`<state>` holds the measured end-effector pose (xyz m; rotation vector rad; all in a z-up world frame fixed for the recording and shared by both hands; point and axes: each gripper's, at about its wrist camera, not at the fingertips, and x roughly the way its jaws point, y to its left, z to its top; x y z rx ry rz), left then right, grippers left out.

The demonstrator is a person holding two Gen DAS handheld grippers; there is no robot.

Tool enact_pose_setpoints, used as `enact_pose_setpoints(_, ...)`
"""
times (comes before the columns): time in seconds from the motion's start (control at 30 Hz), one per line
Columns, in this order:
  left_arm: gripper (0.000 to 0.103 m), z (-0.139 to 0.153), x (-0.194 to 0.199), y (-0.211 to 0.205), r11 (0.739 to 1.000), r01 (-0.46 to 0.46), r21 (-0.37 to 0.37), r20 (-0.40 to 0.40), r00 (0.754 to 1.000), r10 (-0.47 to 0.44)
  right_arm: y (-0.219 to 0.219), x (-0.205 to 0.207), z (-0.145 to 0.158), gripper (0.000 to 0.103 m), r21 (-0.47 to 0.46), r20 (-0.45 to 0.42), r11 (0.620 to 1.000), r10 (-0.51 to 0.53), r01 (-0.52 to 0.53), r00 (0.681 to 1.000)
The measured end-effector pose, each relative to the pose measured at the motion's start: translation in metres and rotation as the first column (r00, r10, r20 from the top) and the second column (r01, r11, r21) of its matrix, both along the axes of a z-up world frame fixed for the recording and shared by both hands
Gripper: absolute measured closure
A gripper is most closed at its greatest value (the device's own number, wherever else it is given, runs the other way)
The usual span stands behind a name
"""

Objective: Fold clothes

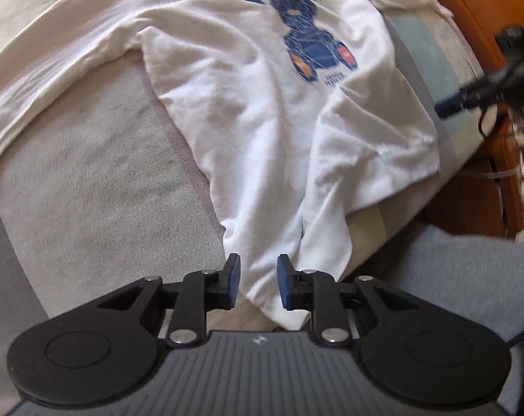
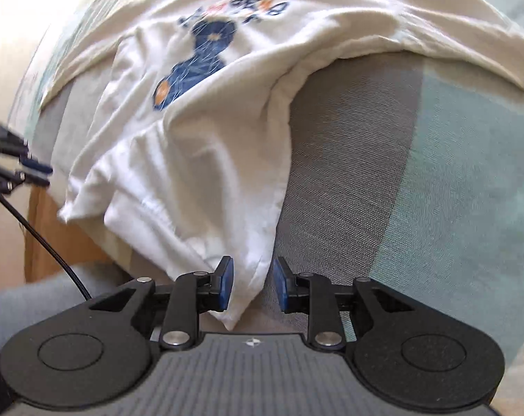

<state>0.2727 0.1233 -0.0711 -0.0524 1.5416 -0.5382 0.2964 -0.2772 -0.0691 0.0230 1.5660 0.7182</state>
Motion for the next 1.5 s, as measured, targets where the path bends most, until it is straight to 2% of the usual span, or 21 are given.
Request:
enact_pose_setpoints(0.1, 0.078, -0.017, -0.004, 0.005, 0.993, -0.122, 0.008, -0.037, 0.992, 0.122, -0.012, -0.002, -0.017, 0.071, 0.031, -0.052, 0.988, -0.152, 0.154, 0.987)
enact_pose_setpoints(0.17, 0.077, -0.027, -0.008, 0.009, 0.983, -0.181, 0.025, -0.053, 0.982, 0.182, -0.016, -0.009, -0.022, 0.07, 0.035, -0.066, 0.983, -0.176, 0.179, 0.982)
enact_pose_setpoints(0.23, 0.076, -0.037, -0.012, 0.016, 0.971, -0.239, 0.023, -0.097, 0.966, 0.24, -0.023, -0.012, -0.025, 0.06, 0.043, -0.079, 0.979, -0.194, 0.198, 0.978)
enact_pose_setpoints(0.3, 0.073, -0.046, -0.015, 0.02, 0.962, -0.273, -0.003, -0.147, 0.952, 0.27, -0.027, -0.013, -0.032, 0.058, 0.059, -0.097, 0.973, -0.217, 0.223, 0.971)
enact_pose_setpoints(0.33, 0.066, -0.048, -0.018, 0.021, 0.958, -0.284, -0.03, -0.163, 0.947, 0.276, -0.028, -0.012, -0.036, 0.058, 0.069, -0.107, 0.969, -0.23, 0.238, 0.967)
enact_pose_setpoints(0.37, 0.053, -0.05, -0.021, 0.022, 0.954, -0.295, -0.056, -0.179, 0.943, 0.281, -0.028, -0.01, -0.039, 0.058, 0.085, -0.114, 0.964, -0.241, 0.251, 0.964)
enact_pose_setpoints(0.43, 0.039, -0.053, -0.024, 0.022, 0.948, -0.304, -0.093, -0.2, 0.938, 0.281, -0.026, -0.005, -0.046, 0.058, 0.125, -0.126, 0.954, -0.256, 0.271, 0.958)
enact_pose_setpoints(0.53, 0.038, -0.051, -0.025, 0.02, 0.951, -0.291, -0.104, -0.199, 0.943, 0.266, -0.022, 0.002, -0.053, 0.057, 0.184, -0.149, 0.939, -0.264, 0.289, 0.953)
enact_pose_setpoints(0.7, 0.04, -0.053, -0.031, 0.034, 0.922, -0.36, -0.14, -0.221, 0.919, 0.326, -0.033, -0.006, -0.062, 0.055, 0.228, -0.247, 0.908, -0.295, 0.352, 0.923)
enact_pose_setpoints(0.73, 0.04, -0.054, -0.033, 0.038, 0.908, -0.392, -0.15, -0.231, 0.907, 0.353, -0.036, -0.009, -0.063, 0.055, 0.231, -0.27, 0.901, -0.304, 0.368, 0.914)
enact_pose_setpoints(0.87, 0.041, -0.061, -0.038, 0.053, 0.816, -0.551, -0.175, -0.296, 0.82, 0.49, -0.051, -0.021, -0.075, 0.055, 0.256, -0.349, 0.829, -0.401, 0.498, 0.847)
enact_pose_setpoints(0.9, 0.041, -0.061, -0.038, 0.052, 0.808, -0.561, -0.179, -0.303, 0.813, 0.498, -0.055, -0.024, -0.078, 0.056, 0.26, -0.369, 0.807, -0.425, 0.531, 0.827)
enact_pose_setpoints(0.93, 0.041, -0.061, -0.037, 0.049, 0.81, -0.557, -0.183, -0.306, 0.816, 0.491, -0.056, -0.024, -0.08, 0.056, 0.269, -0.38, 0.791, -0.437, 0.549, 0.815)
enact_pose_setpoints(1.0, 0.056, -0.06, -0.035, 0.041, 0.813, -0.548, -0.199, -0.317, 0.821, 0.475, -0.05, -0.02, -0.082, 0.056, 0.289, -0.383, 0.793, -0.418, 0.537, 0.824)
enact_pose_setpoints(1.1, 0.06, -0.068, -0.041, 0.032, 0.821, -0.53, -0.211, -0.312, 0.833, 0.457, -0.042, -0.014, -0.079, 0.055, 0.291, -0.377, 0.816, -0.382, 0.5, 0.844)
enact_pose_setpoints(1.2, 0.066, -0.07, -0.046, 0.036, 0.819, -0.538, -0.201, -0.305, 0.828, 0.47, -0.041, -0.015, -0.078, 0.054, 0.297, -0.378, 0.814, -0.379, 0.499, 0.844)
enact_pose_setpoints(1.27, 0.092, -0.069, -0.047, 0.04, 0.827, -0.536, -0.17, -0.296, 0.828, 0.476, -0.04, -0.017, -0.078, 0.055, 0.299, -0.369, 0.812, -0.385, 0.501, 0.846)
enact_pose_setpoints(1.3, 0.095, -0.067, -0.047, 0.039, 0.837, -0.525, -0.155, -0.286, 0.835, 0.47, -0.038, -0.018, -0.076, 0.061, 0.291, -0.353, 0.82, -0.386, 0.492, 0.852)
enact_pose_setpoints(1.33, 0.096, -0.065, -0.046, 0.036, 0.851, -0.508, -0.137, -0.276, 0.844, 0.459, -0.035, -0.019, -0.073, 0.076, 0.268, -0.336, 0.834, -0.389, 0.483, 0.858)
enact_pose_setpoints(1.4, 0.096, -0.057, -0.042, 0.032, 0.878, -0.468, -0.104, -0.256, 0.865, 0.431, -0.027, -0.018, -0.066, 0.093, 0.196, -0.299, 0.866, -0.394, 0.46, 0.869)
enact_pose_setpoints(1.5, 0.098, -0.038, -0.038, 0.03, 0.911, -0.403, -0.093, -0.221, 0.9, 0.375, -0.014, -0.02, -0.048, 0.092, 0.141, -0.267, 0.904, -0.358, 0.403, 0.895)
